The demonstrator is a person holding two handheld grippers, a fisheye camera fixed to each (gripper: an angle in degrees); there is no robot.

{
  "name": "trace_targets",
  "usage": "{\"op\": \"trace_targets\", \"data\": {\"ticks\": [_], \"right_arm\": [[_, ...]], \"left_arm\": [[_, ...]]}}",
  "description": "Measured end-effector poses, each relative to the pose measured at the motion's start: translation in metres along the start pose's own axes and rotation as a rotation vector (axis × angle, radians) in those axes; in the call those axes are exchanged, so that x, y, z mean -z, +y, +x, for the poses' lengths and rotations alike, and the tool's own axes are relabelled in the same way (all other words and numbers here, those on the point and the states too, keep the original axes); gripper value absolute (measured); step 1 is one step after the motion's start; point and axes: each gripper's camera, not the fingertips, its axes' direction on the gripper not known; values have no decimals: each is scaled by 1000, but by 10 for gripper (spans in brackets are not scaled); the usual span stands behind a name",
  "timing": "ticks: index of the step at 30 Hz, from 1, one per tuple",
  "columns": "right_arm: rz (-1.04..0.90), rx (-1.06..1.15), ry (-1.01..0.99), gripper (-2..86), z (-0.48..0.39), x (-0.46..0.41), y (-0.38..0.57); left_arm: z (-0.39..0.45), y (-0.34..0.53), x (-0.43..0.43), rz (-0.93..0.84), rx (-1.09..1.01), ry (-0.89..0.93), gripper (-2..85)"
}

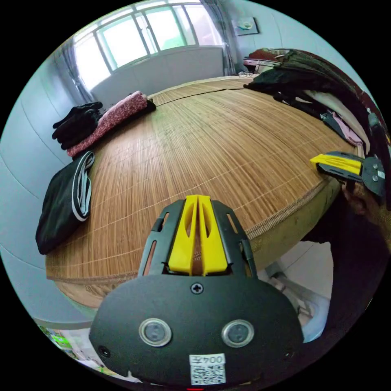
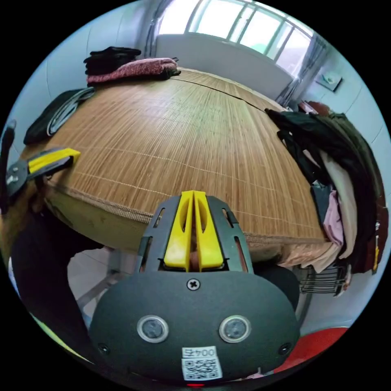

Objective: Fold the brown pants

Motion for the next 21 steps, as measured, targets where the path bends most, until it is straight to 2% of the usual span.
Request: {"op": "trace_targets", "data": {"ticks": [2, 4, 6, 7, 12, 15, 18, 21], "right_arm": [[4, -44, -116, 7, 24, 9, 3], [112, -146, -100, 27, 64, 30, 9], [313, -210, 49, 68, 134, 68, 12], [343, -228, 91, 76, 155, 76, 10], [479, -491, 435, 121, 382, 136, -25], [380, -536, 558, 136, 483, 143, -47], [227, -479, 630, 140, 546, 129, -60], [91, -382, 620, 118, 577, 113, -62]], "left_arm": [[0, -5, -2, -17, 33, 38, 3], [2, -6, -3, -15, 14, 46, 3], [3, -7, -3, -15, 25, 62, 3], [2, -9, -4, -19, 44, 75, 3], [0, -10, -5, -15, 117, 109, 3], [-6, -12, -7, -20, 175, 141, 2], [-8, -14, -7, -23, 199, 144, 2], [-10, -16, -7, -28, 216, 140, 2]]}}
